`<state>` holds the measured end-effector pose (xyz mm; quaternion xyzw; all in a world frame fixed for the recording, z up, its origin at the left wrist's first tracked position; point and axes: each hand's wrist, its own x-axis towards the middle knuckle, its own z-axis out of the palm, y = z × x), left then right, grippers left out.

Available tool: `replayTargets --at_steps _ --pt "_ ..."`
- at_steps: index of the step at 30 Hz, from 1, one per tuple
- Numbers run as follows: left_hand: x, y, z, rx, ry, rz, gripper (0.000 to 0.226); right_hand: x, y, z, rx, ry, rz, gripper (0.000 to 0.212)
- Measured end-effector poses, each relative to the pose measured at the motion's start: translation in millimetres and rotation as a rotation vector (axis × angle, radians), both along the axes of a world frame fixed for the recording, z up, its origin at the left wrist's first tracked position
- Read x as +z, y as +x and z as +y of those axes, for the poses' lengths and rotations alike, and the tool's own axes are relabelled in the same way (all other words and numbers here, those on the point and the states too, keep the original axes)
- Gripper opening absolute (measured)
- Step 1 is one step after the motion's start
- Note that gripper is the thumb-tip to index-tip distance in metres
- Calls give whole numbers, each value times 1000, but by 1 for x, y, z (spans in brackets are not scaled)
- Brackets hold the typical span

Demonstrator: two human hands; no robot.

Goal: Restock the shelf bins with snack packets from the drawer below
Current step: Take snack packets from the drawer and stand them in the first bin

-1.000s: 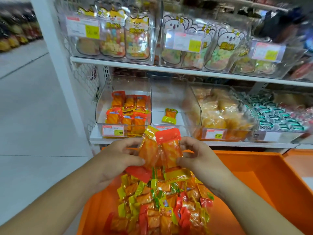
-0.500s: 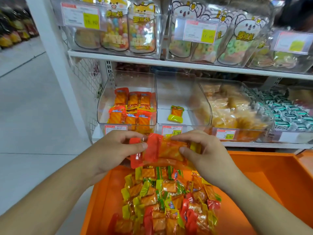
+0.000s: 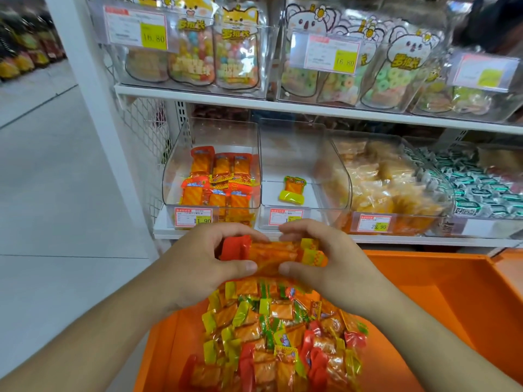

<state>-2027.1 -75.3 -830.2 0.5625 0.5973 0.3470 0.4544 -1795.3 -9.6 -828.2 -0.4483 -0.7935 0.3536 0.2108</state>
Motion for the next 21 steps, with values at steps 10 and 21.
replayTargets --at_steps 10,21 --pt "-10 24 -2 326 -293 -453 19 -4 -2 -14 33 670 9 30" --pt "-4 23 -7 387 -34 -555 18 -3 -12 -24 314 633 -199 67"
